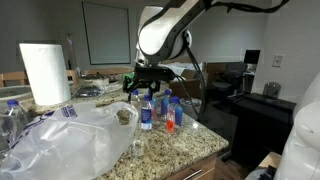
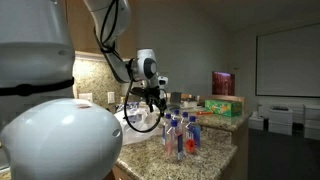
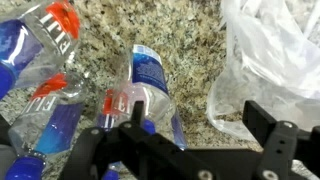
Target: Put the bottles in the plastic
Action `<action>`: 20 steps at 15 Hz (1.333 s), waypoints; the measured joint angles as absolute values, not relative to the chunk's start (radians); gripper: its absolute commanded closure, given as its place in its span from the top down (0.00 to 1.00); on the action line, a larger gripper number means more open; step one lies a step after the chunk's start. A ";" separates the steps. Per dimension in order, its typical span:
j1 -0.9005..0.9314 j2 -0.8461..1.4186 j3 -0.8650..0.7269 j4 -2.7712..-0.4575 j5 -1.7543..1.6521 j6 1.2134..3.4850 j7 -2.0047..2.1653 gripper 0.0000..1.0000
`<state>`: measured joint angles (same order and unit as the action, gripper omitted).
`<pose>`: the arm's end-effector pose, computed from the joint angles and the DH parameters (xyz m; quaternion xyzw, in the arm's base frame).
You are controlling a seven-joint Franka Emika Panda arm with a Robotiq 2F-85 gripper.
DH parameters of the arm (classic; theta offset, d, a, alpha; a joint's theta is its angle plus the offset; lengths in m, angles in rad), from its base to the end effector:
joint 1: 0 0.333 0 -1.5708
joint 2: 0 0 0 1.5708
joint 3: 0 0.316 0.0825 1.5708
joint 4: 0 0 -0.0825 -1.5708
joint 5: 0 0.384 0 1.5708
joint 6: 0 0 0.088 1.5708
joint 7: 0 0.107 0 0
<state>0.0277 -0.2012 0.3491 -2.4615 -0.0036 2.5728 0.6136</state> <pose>0.4495 0.1793 0.3978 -0.9816 0.1135 -0.1484 0.0398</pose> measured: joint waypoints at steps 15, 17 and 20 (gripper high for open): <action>0.028 -0.201 0.349 -2.462 -0.004 2.573 0.614 1.00; 0.028 -0.201 0.349 -2.462 -0.004 2.573 0.614 1.00; 0.028 -0.201 0.349 -2.462 -0.004 2.573 0.614 1.00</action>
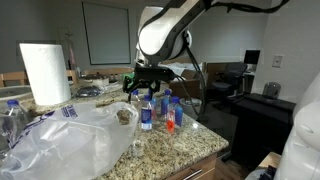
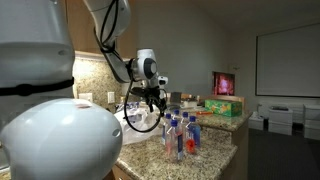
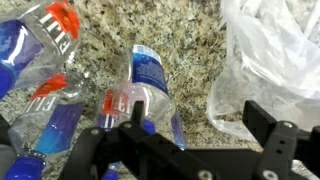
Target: Put the bottles in the plastic
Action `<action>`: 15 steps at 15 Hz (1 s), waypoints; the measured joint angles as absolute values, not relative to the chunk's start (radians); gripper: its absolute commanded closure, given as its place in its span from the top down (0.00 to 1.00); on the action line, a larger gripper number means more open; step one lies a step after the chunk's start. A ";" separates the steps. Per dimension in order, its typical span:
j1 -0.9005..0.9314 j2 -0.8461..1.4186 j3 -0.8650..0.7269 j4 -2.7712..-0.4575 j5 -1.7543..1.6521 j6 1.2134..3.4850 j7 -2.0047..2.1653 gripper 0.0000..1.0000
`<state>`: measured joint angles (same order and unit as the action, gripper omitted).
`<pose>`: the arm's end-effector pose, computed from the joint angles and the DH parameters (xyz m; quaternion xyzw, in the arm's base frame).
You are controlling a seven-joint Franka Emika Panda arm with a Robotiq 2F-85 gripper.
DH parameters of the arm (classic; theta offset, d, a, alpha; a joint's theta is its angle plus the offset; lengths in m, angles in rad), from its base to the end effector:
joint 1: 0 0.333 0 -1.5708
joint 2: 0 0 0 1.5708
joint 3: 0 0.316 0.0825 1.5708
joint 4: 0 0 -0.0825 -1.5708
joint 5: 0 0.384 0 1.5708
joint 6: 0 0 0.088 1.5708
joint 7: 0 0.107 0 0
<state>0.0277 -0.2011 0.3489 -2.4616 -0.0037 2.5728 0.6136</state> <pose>0.4495 0.1792 0.3978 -0.9816 0.1135 -0.1483 0.0398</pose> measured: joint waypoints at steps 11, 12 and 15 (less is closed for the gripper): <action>0.058 -0.200 0.207 -2.391 -0.001 2.367 0.548 1.00; 0.058 -0.196 0.197 -2.374 0.002 2.350 0.521 1.00; 0.063 -0.165 0.172 -2.321 0.057 2.346 0.411 1.00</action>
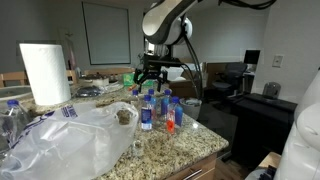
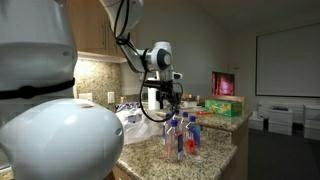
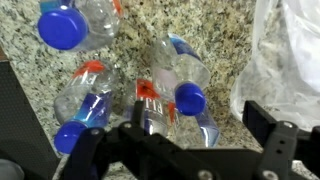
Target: Put the bottles in the plastic
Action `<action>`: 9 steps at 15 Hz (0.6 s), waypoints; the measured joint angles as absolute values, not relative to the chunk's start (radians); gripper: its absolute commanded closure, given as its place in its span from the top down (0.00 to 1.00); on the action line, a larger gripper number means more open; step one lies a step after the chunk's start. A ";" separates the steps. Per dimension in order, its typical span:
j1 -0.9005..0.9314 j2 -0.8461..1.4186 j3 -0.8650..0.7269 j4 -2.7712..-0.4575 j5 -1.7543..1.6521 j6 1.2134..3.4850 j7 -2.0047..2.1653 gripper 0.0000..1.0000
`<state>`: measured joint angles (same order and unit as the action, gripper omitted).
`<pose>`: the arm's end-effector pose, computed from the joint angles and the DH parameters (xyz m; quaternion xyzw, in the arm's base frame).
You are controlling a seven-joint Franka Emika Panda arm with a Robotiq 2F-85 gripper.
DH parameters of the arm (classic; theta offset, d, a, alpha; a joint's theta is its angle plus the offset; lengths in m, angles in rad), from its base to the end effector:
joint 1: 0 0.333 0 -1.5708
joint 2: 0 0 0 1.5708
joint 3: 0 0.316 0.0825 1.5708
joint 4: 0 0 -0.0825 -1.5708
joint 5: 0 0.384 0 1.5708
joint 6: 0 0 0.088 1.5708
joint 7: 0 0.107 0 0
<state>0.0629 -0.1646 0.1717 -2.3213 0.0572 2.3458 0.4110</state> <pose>0.4877 0.1189 0.4249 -0.9900 0.1055 -0.0860 0.0374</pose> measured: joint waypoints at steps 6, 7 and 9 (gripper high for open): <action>0.085 -0.071 0.126 -2.225 0.220 2.339 0.168 1.00; 0.085 -0.056 0.119 -2.210 0.238 2.317 0.150 1.00; 0.084 -0.031 0.109 -2.182 0.248 2.250 0.144 1.00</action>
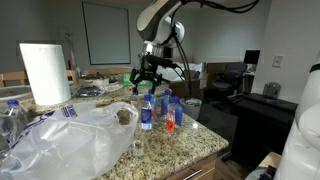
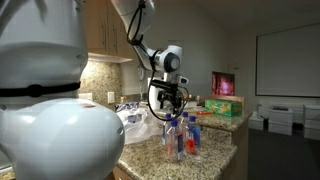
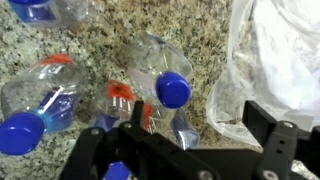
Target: Put the bottles in the plastic
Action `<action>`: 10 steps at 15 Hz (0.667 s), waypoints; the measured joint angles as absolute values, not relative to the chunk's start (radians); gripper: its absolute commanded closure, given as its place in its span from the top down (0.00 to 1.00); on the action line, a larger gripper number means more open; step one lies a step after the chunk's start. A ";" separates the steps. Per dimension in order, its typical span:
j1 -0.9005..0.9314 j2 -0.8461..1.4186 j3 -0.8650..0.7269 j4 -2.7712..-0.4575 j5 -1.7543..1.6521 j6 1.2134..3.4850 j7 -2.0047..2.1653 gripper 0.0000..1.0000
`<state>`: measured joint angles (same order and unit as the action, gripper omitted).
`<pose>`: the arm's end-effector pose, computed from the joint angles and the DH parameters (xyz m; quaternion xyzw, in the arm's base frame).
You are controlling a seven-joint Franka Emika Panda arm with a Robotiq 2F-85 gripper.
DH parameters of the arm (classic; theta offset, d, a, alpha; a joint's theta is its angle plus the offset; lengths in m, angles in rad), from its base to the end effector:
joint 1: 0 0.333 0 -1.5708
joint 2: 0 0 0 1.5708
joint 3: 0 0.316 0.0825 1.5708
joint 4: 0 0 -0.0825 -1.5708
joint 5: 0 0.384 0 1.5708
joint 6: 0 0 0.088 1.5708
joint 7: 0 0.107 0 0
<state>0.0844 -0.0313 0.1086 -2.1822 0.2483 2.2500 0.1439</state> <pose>0.5263 0.1101 0.4128 -0.9927 0.0485 -0.0320 0.1053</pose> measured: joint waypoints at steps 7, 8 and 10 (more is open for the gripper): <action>0.085 -0.019 0.102 -2.162 0.237 2.138 0.176 0.76; 0.085 -0.017 0.103 -2.162 0.229 2.138 0.191 0.69; 0.085 -0.010 0.103 -2.162 0.211 2.138 0.227 0.55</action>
<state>0.0849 -0.0100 0.1030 -2.1617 0.2106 2.1382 0.2266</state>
